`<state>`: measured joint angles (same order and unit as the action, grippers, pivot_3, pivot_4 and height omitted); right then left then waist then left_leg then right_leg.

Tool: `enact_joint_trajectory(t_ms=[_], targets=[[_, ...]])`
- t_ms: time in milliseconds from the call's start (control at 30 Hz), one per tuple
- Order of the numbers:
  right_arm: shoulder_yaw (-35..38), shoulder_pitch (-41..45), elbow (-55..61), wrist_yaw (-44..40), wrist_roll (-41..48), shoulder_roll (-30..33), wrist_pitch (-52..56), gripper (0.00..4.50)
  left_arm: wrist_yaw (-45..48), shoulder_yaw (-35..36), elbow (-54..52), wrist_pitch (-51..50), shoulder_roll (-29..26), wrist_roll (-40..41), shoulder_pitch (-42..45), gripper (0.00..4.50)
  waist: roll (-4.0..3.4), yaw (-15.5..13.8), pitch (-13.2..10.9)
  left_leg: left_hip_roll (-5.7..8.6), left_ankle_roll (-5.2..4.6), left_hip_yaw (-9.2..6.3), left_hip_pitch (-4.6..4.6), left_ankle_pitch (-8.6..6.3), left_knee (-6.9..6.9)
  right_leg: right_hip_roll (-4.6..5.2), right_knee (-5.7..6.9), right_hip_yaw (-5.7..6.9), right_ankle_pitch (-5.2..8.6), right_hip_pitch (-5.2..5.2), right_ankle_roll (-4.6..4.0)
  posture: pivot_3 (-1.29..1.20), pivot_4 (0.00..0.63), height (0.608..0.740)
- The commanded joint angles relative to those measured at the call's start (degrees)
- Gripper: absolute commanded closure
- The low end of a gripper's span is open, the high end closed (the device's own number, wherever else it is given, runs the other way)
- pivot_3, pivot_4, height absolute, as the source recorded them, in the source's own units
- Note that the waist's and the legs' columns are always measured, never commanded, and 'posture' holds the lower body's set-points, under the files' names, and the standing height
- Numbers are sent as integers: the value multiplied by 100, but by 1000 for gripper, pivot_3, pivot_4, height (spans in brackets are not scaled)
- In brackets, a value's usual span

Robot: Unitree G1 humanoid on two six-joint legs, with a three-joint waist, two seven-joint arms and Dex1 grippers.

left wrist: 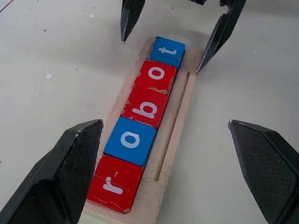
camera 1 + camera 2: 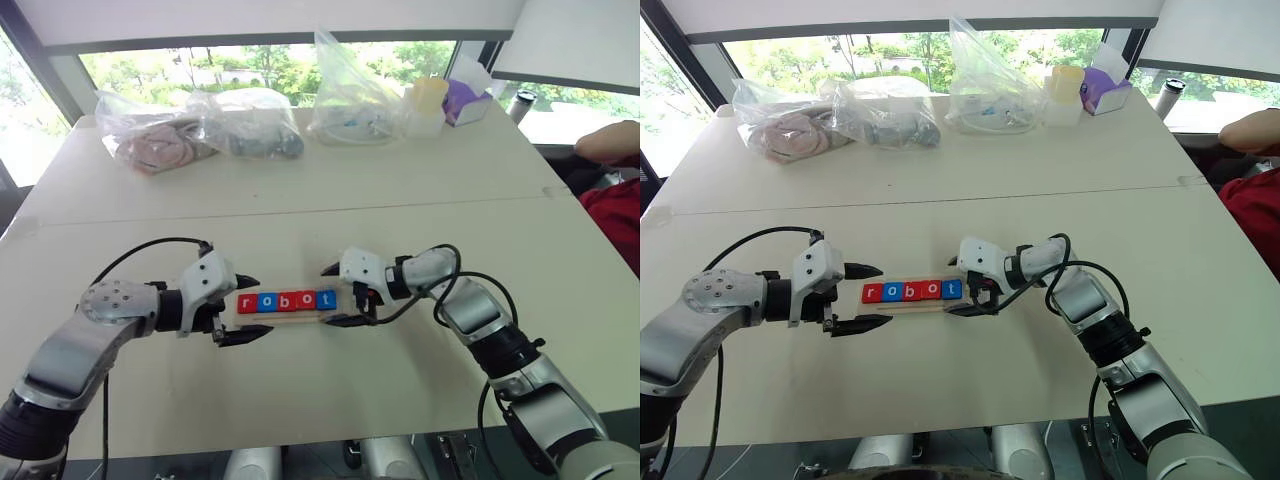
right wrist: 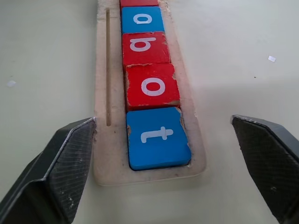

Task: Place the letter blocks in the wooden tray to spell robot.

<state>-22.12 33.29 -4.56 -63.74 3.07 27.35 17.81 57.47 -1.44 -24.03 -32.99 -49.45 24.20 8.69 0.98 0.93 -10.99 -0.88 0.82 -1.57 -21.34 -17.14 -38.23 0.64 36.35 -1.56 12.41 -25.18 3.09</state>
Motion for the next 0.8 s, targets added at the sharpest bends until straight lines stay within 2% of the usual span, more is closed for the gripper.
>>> enact_joint_trajectory(t_ms=[33, 367, 800], targets=[[402, 16, 488, 128, 220, 95, 156, 57, 9, 69, -30, 78, -36, -15, 46, 0, 0, 0, 0, 0, 0, 0, 0, 0, 0, 0, 0, 0, 0, 0, 0, 0, 150, 740], [641, -338, 832, 325, 162, 581, 225, 57, 29, 134, 19, 63, -83, 19, 19, 0, 0, -8, 0, 1, 0, 0, 0, 0, 0, 1, 0, 0, 0, 1, 0, 0, 150, 740], [497, -185, 31, 583, -3, 183, -180, 57, -50, 79, -17, 40, -45, -8, 32, 0, 0, 9, 0, 0, 0, 1, 1, 0, 0, -1, 1, 0, -1, 0, 0, 0, 150, 740]])
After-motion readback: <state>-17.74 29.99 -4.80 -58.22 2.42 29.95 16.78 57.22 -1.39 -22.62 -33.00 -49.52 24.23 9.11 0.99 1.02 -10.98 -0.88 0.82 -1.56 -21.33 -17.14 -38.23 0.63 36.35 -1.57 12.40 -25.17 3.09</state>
